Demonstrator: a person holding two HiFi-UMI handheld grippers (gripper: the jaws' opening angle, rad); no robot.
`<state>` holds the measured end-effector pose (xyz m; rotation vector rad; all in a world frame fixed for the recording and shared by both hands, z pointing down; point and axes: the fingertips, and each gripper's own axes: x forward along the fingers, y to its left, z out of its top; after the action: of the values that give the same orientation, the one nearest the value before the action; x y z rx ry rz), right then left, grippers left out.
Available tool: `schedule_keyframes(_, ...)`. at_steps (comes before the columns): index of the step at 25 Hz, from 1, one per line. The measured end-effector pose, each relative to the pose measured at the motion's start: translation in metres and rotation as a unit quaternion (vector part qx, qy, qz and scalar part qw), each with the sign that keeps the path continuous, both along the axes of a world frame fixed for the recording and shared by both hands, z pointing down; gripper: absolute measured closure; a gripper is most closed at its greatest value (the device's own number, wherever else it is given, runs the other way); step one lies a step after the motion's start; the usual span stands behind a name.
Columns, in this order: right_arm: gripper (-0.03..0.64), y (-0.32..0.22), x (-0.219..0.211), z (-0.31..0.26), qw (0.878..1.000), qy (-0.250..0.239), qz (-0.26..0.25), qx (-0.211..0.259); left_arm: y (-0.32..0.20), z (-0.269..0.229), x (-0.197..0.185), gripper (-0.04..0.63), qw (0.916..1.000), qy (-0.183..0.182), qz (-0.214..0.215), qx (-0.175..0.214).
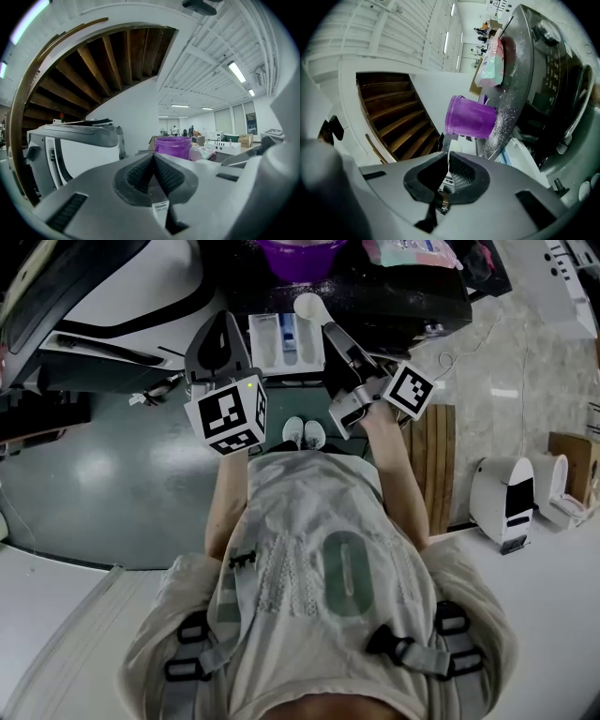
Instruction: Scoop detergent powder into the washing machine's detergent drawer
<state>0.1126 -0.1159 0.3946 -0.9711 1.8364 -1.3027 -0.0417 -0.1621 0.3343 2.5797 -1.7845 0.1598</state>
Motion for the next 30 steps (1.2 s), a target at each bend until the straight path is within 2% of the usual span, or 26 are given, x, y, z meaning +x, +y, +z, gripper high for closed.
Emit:
schedule_keyframes(17,0.607,-0.027,-0.071,0.029,0.996,-0.005,-0.080,-0.042,-0.011,0.024,-0.069,0.575,0.9971,-0.002,-0.072,-0.025)
schedule_keyframes(27,0.607,-0.028,-0.076,0.044,0.994,-0.005,-0.089,-0.062,-0.011,0.031,-0.087,0.575,0.9950,-0.001,-0.094,-0.034)
schedule_keyframes(30,0.607,-0.028,-0.076,0.046,0.994,0.010,-0.093,-0.062,-0.012,0.032,-0.087,0.575,0.9949,-0.002,-0.095,-0.035)
